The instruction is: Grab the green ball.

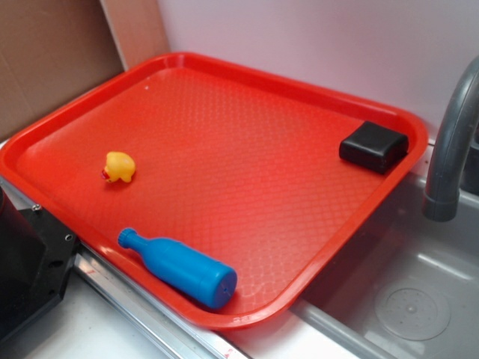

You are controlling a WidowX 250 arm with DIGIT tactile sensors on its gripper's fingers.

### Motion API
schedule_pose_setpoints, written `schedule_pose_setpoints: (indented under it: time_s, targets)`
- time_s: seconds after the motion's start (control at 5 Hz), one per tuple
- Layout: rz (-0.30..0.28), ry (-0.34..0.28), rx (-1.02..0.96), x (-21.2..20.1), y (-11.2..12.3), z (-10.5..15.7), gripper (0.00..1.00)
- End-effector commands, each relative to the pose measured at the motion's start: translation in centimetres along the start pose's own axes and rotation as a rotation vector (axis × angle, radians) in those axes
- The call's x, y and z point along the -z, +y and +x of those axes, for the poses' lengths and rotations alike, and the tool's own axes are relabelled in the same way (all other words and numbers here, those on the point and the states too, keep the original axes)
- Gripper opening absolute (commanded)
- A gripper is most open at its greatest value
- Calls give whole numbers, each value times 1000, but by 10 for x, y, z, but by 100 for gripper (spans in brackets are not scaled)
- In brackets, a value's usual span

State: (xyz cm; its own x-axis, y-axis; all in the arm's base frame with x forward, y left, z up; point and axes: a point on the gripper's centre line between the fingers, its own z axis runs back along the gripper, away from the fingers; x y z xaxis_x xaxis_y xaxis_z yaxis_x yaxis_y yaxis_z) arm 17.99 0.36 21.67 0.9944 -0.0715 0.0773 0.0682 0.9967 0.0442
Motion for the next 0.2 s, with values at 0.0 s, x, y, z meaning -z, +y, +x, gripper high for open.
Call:
schedule_pose_setpoints:
  time_s: [0.0]
  targets:
    - [3, -27, 3, -13, -20, -8, 0]
